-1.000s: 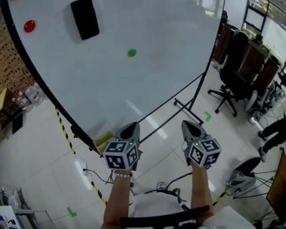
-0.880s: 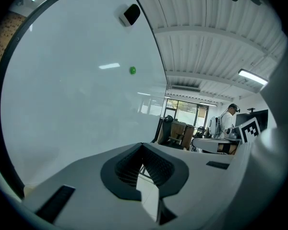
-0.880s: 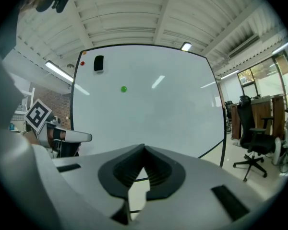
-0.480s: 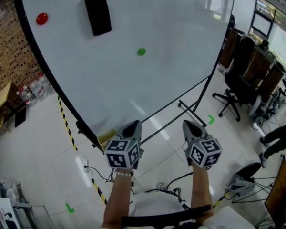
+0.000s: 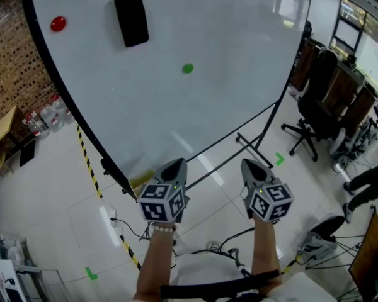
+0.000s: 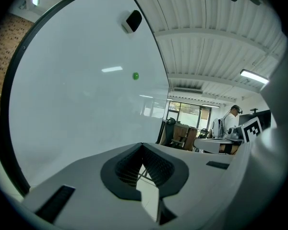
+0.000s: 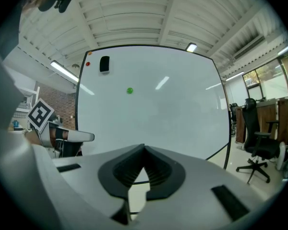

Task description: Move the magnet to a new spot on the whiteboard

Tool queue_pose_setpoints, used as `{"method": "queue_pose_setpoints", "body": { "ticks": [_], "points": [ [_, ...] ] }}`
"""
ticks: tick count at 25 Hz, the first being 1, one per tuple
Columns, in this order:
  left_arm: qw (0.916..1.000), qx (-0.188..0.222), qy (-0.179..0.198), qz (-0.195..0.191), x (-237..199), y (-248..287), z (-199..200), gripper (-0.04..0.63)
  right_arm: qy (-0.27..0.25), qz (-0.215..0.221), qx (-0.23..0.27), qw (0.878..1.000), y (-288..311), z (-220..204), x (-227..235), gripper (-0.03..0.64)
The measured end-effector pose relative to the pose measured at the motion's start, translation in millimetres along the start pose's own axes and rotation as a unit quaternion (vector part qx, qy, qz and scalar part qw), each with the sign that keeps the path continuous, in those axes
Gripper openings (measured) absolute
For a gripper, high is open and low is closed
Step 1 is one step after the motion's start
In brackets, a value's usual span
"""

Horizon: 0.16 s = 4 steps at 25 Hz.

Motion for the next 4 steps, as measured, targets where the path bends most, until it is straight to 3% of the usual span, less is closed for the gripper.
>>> {"method": "queue_pose_setpoints", "body": {
  "ticks": [4],
  "points": [
    [1.0000, 0.003, -0.001, 0.001, -0.5, -1.9, 1.8, -0.003, -0.003, 0.003, -0.001, 1.000, 0.8, 1.1, -3.0, 0.000]
  ]
}}
Point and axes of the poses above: the fingertips, and each gripper's own axes: y forward along the fingers, x to its right, z out of its top, the point moved 2 cm from there along -y, backward along the fingers, and after that the axes turned 8 degrees about z, right-handed, at the moved point
